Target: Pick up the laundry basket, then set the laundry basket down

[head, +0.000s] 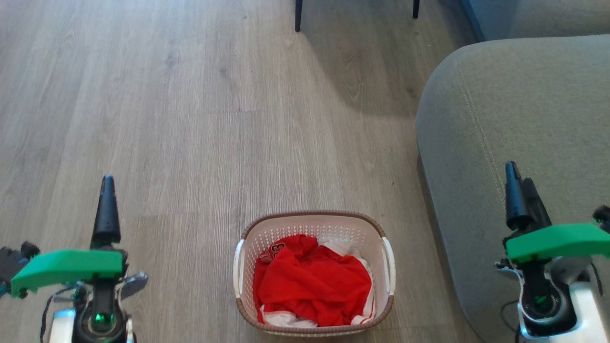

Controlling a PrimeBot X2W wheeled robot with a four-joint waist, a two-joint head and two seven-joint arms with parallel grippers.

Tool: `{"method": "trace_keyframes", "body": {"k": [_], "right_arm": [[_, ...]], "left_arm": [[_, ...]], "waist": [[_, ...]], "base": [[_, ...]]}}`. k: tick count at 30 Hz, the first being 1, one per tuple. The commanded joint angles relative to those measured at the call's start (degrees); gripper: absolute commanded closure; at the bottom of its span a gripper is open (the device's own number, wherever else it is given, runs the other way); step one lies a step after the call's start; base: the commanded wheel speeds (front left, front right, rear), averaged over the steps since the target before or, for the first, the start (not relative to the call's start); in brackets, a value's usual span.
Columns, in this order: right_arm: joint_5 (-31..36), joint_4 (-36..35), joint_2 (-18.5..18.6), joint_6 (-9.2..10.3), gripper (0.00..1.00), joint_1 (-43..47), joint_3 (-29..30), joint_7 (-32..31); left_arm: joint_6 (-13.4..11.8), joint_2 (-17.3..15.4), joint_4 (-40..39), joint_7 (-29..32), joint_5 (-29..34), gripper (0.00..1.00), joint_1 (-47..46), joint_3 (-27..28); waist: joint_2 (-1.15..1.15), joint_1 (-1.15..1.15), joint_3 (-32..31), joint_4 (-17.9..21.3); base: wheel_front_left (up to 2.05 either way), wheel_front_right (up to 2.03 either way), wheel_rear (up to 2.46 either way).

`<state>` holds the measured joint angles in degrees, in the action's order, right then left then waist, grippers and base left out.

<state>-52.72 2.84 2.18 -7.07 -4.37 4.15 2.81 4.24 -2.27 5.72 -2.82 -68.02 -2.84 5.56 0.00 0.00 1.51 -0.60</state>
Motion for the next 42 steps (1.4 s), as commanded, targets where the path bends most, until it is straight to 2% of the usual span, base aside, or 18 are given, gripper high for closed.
{"method": "trace_keyframes", "body": {"k": [1,4,14,18,19,24,29,35,39,42], "right_arm": [[3.27,-3.53,1.47,-0.2,0.0,-3.55,-1.56,0.86],[6.3,-4.75,2.31,-0.2,0.0,-3.98,-2.99,1.19],[16.31,-8.53,3.14,-0.24,0.0,-5.07,-6.31,2.87],[19.16,-9.07,3.67,-0.25,0.0,-5.21,-7.7,3.54],[20.96,-9.3,4.01,-0.26,0.0,-5.35,-8.4,3.88],[23.62,-7.87,3.01,-0.27,0.0,-4.65,-7.89,4.71],[28.31,-8.07,4.05,-0.29,0.0,-5.11,-9.99,5.55],[34.17,-7.4,4.16,-0.31,0.0,-4.75,-11.2,6.55],[37.59,-7.43,4.66,-0.32,0.0,-5.14,-12.61,7.22],[40.79,-7.33,5.42,-0.33,0.0,-5.45,-13.98,7.73]], "left_arm": [[-0.51,-0.45,-3.56,-0.8,2.57,0.0,-3.82,-0.02],[-1.7,-0.46,-5.19,-1.14,5.51,0.0,-3.96,-1.09],[-10.15,-0.48,-10.56,-2.82,21.16,0.0,-5.07,-8.93],[-11.45,-0.49,-10.75,-3.49,26.88,0.0,-5.53,-12.63],[-12.29,-0.49,-10.74,-3.83,29.88,0.0,-5.79,-14.22],[-15.23,-1.14,-8.98,-4.67,36.75,0.0,-5.92,-17.94],[-19.04,-2.75,-5.56,-5.51,41.8,0.0,-6.84,-22.68],[-23.65,-4.79,-5.5,-6.52,46.14,0.0,-8.95,-29.18],[-26.06,-5.64,-6.14,-7.19,47.68,0.0,-9.94,-31.94],[-26.51,-5.55,-7.43,-7.7,47.97,0.0,-10.62,-32.95]], "waist": [[0.0,0.0,0.11,-0.05],[0.0,0.0,0.25,-0.09],[0.0,0.0,0.82,-0.18],[0.0,0.0,0.88,-0.18],[0.0,0.0,0.9,-0.12],[0.0,0.0,0.7,0.07],[0.0,0.0,0.52,0.3],[0.0,0.0,0.58,0.5],[0.0,0.0,0.7,0.63],[0.0,0.0,0.82,0.74]], "base": [[0.0,0.0,0.0],[0.0,0.0,0.0],[0.0,0.0,0.0],[0.0,0.0,0.0],[0.0,0.0,0.0],[0.0,0.0,0.0],[0.0,0.0,0.0],[0.0,0.0,0.0],[0.0,0.0,0.0],[0.0,0.0,0.0]]}}
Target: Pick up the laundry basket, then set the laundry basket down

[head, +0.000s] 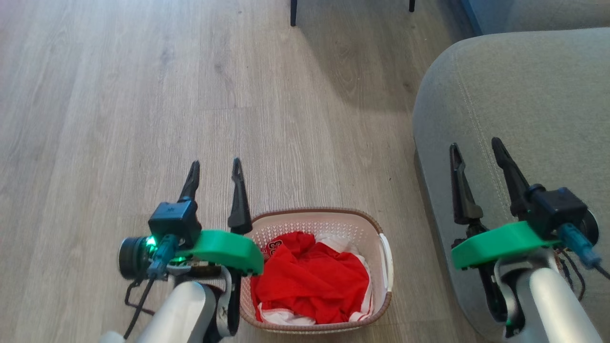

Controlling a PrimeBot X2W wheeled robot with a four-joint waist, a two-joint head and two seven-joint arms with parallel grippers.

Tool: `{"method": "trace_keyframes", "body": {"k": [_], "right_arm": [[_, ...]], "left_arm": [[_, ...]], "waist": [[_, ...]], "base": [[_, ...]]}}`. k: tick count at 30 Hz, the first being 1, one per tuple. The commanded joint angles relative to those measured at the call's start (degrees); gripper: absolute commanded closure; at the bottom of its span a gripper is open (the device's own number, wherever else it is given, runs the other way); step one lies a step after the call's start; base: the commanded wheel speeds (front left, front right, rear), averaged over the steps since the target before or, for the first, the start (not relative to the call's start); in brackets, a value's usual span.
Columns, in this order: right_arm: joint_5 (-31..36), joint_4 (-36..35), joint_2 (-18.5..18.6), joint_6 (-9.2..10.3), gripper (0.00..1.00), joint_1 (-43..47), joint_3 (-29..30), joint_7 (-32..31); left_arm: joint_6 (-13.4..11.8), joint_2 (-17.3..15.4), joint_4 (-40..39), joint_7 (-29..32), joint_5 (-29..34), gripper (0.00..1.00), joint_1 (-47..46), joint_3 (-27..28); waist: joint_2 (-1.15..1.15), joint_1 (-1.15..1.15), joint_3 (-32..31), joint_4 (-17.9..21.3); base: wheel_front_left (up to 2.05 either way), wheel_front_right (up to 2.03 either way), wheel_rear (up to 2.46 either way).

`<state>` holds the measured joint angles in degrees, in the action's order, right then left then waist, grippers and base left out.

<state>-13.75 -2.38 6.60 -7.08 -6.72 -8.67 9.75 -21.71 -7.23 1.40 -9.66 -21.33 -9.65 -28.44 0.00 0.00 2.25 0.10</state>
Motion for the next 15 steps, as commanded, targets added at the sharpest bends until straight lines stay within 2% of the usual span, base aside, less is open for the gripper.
{"method": "trace_keyframes", "body": {"k": [1,10,15], "right_arm": [[2.77,-2.51,0.9,-0.32,0.0,-3.3,-1.15,0.95],[9.29,-6.19,1.05,-0.35,0.0,-4.28,-2.9,2.29],[10.83,-7.57,0.24,-0.37,0.0,-4.07,-2.64,3.13]], "left_arm": [[-1.09,-0.24,-3.98,-1.02,1.3,0.0,-3.84,1.56],[-0.55,-0.08,-8.45,-2.37,6.76,0.0,-4.29,2.16],[-0.43,0.33,-10.31,-3.21,10.19,0.0,-4.13,1.76]], "waist": [[0.0,0.0,0.16,0.06],[0.0,0.0,0.84,0.34],[0.0,0.0,1.04,0.48]], "base": [[0.0,0.0,0.0],[0.0,0.0,0.0],[0.0,0.0,0.0]]}}
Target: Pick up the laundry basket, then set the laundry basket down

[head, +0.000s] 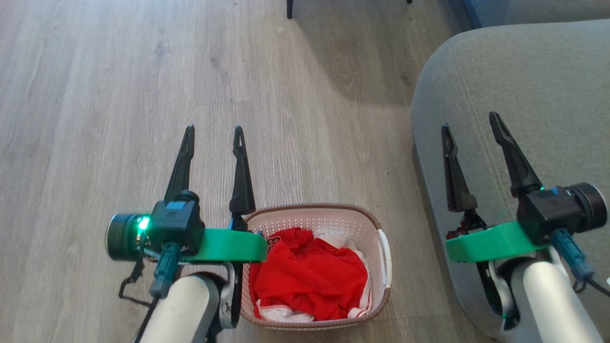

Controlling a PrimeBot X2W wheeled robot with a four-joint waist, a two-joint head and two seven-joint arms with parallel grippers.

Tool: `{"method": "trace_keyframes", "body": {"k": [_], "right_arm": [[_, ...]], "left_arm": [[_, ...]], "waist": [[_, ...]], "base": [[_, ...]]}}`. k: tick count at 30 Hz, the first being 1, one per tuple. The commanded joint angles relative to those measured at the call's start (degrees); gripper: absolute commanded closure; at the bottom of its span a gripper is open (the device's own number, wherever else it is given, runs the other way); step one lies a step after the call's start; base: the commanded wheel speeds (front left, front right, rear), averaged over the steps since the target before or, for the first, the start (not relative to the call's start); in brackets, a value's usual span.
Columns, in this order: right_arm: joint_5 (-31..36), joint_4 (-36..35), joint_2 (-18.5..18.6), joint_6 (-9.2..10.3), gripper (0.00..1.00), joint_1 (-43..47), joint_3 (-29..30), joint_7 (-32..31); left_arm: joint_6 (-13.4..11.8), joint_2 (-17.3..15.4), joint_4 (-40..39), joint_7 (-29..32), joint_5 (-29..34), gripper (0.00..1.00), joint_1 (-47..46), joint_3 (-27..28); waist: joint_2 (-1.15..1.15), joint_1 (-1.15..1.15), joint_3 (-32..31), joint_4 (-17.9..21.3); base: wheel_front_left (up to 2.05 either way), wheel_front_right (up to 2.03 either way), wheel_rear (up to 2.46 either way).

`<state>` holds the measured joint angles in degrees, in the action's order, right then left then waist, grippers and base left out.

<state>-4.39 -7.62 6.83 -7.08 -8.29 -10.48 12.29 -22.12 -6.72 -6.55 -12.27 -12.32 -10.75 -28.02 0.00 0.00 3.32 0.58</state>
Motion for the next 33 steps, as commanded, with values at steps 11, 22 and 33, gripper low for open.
{"method": "trace_keyframes", "body": {"k": [11,22,33], "right_arm": [[-0.59,8.24,-2.11,-0.4,0.0,0.38,1.44,2.44],[-0.29,16.01,-2.79,-0.41,0.0,-0.09,1.63,2.71],[-0.11,16.83,-2.85,-0.41,0.0,-0.36,1.32,2.71]], "left_arm": [[10.59,3.42,4.63,-2.46,1.34,0.0,1.1,6.55],[17.2,3.82,16.16,-2.73,-3.85,0.0,2.76,8.59],[17.6,3.83,17.62,-2.73,-4.02,0.0,2.29,8.84]], "waist": [[0.0,0.0,-1.13,0.28],[0.0,0.0,-1.42,0.81],[0.0,0.0,-1.24,0.76]], "base": [[0.0,0.0,0.0],[0.0,0.0,0.0],[0.0,0.0,0.0]]}}
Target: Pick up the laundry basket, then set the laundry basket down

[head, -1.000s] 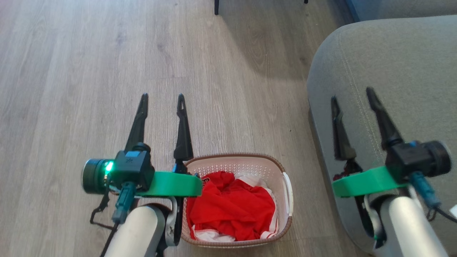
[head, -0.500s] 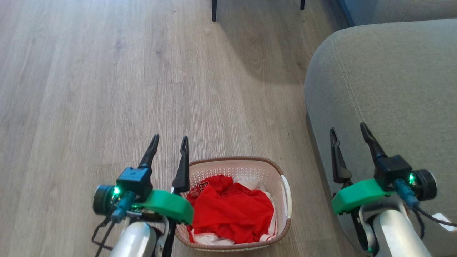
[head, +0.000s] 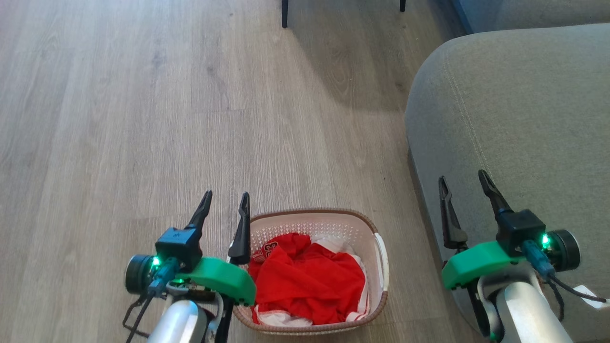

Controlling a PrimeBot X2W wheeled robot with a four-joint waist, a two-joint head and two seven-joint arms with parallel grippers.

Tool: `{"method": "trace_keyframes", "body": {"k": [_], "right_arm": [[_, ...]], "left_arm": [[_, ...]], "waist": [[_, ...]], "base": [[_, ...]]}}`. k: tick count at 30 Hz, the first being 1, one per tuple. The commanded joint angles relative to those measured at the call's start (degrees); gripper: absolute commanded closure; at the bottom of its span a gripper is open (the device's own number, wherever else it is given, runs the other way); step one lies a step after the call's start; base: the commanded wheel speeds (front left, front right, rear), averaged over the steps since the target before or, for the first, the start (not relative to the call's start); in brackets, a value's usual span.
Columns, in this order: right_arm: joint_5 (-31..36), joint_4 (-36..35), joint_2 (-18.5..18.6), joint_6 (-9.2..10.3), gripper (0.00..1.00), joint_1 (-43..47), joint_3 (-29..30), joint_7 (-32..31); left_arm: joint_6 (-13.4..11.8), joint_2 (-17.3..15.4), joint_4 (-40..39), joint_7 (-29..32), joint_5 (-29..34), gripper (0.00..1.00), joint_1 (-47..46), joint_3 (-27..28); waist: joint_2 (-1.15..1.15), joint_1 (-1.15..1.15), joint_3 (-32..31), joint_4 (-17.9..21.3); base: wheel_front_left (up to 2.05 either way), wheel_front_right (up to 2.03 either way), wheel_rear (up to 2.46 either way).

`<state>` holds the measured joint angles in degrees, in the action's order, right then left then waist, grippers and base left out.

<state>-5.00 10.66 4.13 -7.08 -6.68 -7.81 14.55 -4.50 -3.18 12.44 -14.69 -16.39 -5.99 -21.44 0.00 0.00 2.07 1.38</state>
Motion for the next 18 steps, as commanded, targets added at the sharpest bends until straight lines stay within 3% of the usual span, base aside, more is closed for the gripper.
{"method": "trace_keyframes", "body": {"k": [1,15,18], "right_arm": [[0.5,-1.45,-0.15,-0.41,0.0,-1.97,-1.35,0.45],[0.46,-1.27,0.01,-0.41,0.0,-2.21,-0.97,0.45],[0.44,-1.22,0.01,-0.41,0.0,-2.26,-0.99,0.45]], "left_arm": [[-0.03,0.3,-1.38,-0.3,0.04,0.0,-2.48,2.26],[-2.08,0.3,-1.56,-0.3,0.24,0.0,-2.9,2.54],[-3.52,0.3,-0.9,-0.3,0.35,0.0,-2.91,2.73]], "waist": [[0.0,0.0,0.01,-0.03],[0.0,0.0,0.53,-0.15],[0.0,0.0,0.59,-0.12]], "base": [[0.0,0.0,0.0],[0.0,0.0,0.0],[0.0,0.0,0.0]]}}
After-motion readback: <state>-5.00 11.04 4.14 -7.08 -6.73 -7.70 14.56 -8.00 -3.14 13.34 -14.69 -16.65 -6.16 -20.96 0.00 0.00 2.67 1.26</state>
